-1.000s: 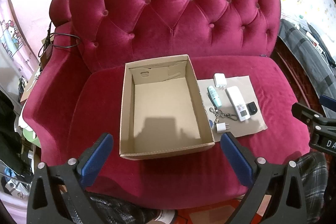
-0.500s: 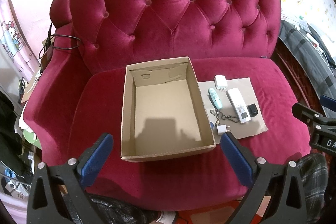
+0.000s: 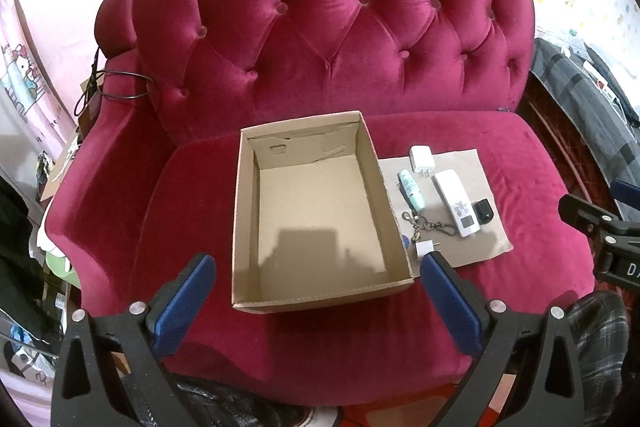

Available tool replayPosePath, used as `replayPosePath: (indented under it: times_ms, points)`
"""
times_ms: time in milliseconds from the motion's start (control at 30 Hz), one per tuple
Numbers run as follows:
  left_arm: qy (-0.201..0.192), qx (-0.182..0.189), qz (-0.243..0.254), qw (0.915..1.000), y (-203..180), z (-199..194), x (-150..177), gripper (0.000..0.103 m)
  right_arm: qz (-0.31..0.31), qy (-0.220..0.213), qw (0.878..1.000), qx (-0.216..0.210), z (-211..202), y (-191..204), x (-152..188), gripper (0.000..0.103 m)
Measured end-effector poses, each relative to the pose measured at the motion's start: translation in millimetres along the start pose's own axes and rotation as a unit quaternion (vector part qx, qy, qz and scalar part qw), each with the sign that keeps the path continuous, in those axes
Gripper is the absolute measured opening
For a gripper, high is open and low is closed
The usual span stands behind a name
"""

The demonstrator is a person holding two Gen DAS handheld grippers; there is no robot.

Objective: Organize rigid objects

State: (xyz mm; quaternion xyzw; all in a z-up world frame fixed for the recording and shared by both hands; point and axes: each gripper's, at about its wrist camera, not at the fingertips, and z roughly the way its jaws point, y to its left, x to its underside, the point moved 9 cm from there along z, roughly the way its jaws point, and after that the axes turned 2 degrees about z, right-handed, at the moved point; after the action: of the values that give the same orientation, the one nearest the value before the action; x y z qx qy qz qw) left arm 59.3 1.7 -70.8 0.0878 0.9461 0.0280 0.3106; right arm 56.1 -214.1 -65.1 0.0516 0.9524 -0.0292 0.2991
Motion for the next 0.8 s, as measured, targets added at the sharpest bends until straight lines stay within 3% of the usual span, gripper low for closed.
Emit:
replayPosePath:
  times_ms: [800]
  points:
    - [0.004, 0.002, 0.005, 1.0, 2.1, 1.6, -0.3, 0.103, 0.005, -0.004, 1.0, 0.002, 0.7, -0.2, -2.2, 0.103]
